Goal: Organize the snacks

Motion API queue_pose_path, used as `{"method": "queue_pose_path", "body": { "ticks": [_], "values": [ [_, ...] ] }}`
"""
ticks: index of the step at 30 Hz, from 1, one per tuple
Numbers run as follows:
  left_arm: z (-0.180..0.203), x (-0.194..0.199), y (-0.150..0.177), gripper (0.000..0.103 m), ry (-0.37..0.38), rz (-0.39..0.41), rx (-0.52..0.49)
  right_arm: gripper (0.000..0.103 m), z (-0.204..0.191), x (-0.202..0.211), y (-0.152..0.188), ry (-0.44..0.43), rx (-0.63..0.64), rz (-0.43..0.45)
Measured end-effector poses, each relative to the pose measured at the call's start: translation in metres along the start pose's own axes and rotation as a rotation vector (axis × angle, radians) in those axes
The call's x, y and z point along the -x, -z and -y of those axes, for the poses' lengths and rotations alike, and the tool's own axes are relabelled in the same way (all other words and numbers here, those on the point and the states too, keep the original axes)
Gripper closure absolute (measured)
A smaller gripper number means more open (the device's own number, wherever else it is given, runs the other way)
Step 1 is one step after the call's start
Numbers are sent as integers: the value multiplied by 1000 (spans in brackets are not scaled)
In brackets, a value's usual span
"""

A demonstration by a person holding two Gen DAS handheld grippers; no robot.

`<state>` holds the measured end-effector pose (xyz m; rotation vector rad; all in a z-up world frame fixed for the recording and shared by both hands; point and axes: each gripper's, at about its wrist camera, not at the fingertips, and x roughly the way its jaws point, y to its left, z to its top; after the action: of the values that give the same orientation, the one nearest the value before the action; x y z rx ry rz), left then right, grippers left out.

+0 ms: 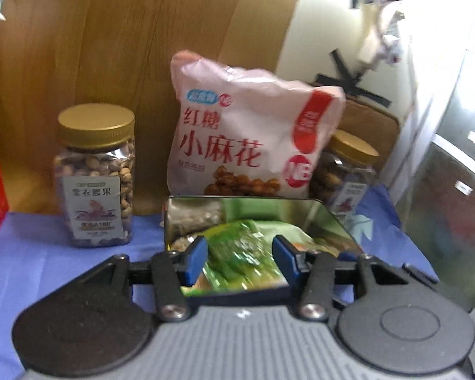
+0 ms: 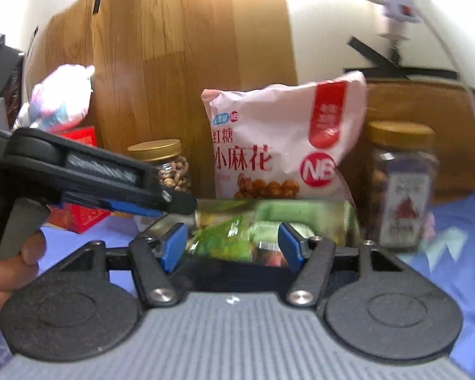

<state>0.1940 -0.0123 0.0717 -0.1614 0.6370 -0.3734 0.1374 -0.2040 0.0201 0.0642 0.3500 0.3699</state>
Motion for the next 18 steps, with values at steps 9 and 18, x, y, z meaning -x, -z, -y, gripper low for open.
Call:
{"method": "queue_pose_path", "body": {
  "ticks": [9,18],
  "values": [
    [37,73,53,29,-172,17,-73,37,14,82,49,97,-294,-15],
    [32,110,99,5,-271,-22,-31,31,-1,129,44,85,-349,50]
  ]
}}
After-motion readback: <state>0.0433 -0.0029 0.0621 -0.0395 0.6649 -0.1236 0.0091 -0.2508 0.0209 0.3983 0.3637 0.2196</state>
